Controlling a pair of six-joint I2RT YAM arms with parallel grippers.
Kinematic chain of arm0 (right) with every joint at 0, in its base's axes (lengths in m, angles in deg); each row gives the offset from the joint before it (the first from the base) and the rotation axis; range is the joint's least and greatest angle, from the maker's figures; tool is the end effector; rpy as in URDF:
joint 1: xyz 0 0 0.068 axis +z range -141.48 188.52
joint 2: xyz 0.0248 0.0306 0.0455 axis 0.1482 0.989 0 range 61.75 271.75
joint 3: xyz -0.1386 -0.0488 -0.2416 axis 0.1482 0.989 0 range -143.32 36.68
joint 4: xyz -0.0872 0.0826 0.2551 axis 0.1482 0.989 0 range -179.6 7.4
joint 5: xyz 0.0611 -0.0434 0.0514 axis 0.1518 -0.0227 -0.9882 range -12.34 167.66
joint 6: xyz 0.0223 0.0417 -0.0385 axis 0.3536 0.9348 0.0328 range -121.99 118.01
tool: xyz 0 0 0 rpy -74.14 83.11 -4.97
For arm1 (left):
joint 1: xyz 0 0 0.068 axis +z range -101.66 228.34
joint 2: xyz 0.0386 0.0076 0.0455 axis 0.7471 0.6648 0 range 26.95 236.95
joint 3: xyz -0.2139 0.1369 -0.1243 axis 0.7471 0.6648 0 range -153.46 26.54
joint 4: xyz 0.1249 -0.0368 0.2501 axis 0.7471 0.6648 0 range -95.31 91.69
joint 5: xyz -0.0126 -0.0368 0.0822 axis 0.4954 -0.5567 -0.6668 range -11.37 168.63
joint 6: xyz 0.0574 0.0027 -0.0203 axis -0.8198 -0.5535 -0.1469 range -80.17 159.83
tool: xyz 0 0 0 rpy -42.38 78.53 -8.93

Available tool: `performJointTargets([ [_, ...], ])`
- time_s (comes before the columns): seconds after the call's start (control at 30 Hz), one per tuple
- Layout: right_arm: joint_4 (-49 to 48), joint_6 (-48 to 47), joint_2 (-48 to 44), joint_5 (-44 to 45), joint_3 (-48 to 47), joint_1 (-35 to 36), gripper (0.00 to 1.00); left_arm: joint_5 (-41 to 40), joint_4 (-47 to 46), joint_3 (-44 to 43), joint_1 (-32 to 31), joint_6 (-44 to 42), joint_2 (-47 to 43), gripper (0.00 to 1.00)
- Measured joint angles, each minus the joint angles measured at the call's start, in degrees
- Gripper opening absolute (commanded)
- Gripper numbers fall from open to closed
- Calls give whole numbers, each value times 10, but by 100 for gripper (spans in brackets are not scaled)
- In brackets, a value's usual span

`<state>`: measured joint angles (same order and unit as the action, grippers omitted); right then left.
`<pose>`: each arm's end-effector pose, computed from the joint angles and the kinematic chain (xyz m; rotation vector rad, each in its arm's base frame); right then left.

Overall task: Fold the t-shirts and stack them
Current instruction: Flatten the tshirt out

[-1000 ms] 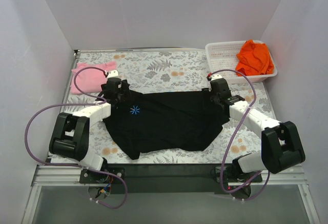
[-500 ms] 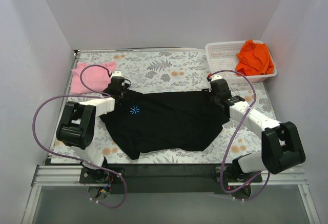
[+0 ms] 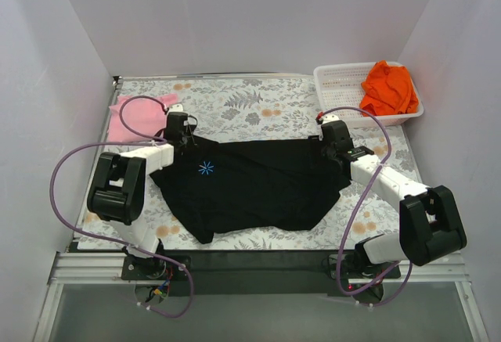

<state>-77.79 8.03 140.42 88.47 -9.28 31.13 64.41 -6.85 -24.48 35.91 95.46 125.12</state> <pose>0.2874 0.1104 0.2055 -0.1634 2.3257 0.0628 0.3609 -0.0680 0.1458 -0.9773 2.1427 -0.2938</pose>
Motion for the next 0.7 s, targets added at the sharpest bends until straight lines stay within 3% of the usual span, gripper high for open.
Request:
performJointTargets([
  [0.4, 0, -1, 7, 18, 0, -1, 50, 165, -31, -91, 84, 127, 3, 0],
  [0.7, -4, -1, 87, 19, 0, -21, 50, 226, -71, -112, 104, 186, 31, 0],
])
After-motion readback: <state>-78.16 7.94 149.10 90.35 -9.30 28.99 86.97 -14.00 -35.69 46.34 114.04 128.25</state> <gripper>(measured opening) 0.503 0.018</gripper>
